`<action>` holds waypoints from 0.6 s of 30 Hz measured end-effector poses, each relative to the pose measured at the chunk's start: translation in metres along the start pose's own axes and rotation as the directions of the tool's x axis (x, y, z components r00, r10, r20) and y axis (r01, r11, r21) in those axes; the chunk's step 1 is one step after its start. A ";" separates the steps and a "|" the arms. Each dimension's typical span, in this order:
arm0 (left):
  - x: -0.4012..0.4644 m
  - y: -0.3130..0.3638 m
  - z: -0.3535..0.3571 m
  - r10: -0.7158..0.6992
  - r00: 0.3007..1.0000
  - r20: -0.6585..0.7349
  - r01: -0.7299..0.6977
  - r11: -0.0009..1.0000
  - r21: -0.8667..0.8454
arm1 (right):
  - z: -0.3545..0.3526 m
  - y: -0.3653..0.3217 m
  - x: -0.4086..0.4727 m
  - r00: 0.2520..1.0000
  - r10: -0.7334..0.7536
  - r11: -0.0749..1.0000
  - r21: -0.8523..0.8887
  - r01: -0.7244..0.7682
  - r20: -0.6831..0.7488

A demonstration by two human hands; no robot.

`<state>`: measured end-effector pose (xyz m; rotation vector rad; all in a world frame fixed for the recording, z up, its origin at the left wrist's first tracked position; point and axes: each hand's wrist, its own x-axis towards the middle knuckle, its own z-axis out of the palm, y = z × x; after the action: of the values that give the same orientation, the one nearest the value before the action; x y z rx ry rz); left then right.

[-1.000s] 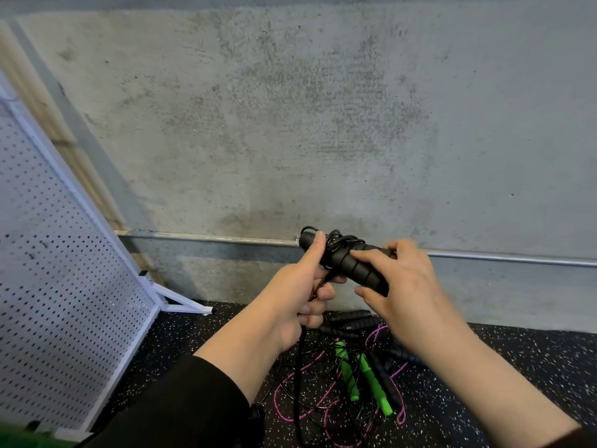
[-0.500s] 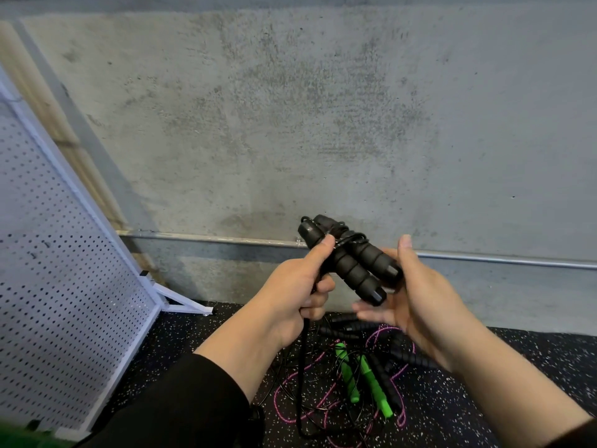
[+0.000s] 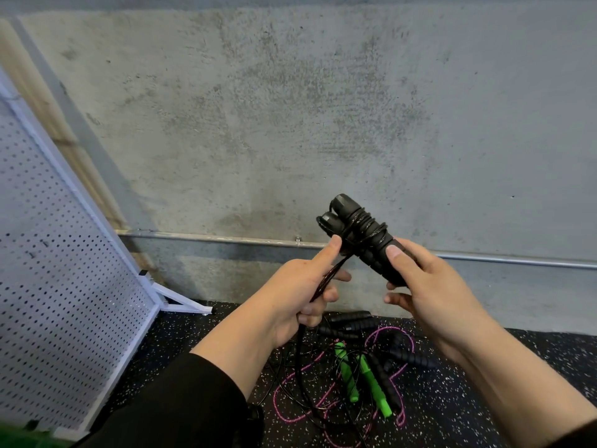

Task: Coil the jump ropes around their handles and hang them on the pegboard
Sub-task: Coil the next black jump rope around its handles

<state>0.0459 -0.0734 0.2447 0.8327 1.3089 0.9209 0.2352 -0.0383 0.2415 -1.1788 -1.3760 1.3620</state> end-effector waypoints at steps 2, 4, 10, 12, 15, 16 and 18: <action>-0.001 0.000 0.000 -0.017 1.000 -0.004 0.017 1.000 -0.012 | -0.004 -0.001 0.002 0.998 -0.066 0.980 -0.191 0.060 -0.022; -0.001 0.000 0.001 -0.029 1.000 -0.006 0.029 0.999 -0.037 | -0.006 -0.002 0.003 0.995 -0.102 0.957 -0.275 0.095 -0.011; 0.002 -0.003 0.006 -0.055 0.998 0.039 0.059 0.990 -0.128 | 0.004 0.008 0.005 0.950 -0.303 0.793 -0.533 0.296 0.076; 0.004 -0.005 0.008 -0.051 0.998 0.046 0.058 0.984 -0.168 | 0.008 0.011 0.004 0.925 -0.363 0.684 -0.643 0.345 0.110; 0.006 -0.008 0.008 -0.050 0.999 0.004 0.050 0.971 -0.233 | 0.014 0.015 0.000 0.892 -0.405 0.513 -0.758 0.403 0.201; 0.007 -0.008 0.008 -0.049 0.999 -0.014 0.044 0.967 -0.251 | 0.015 0.015 -0.001 0.887 -0.403 0.493 -0.763 0.417 0.225; 0.007 -0.009 0.007 -0.033 0.999 -0.030 0.023 0.964 -0.265 | 0.013 0.011 -0.003 0.898 -0.366 0.568 -0.705 0.425 0.246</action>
<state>0.0542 -0.0704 0.2346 0.5907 1.1915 1.0651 0.2236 -0.0445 0.2302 -1.1957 -2.2175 0.4808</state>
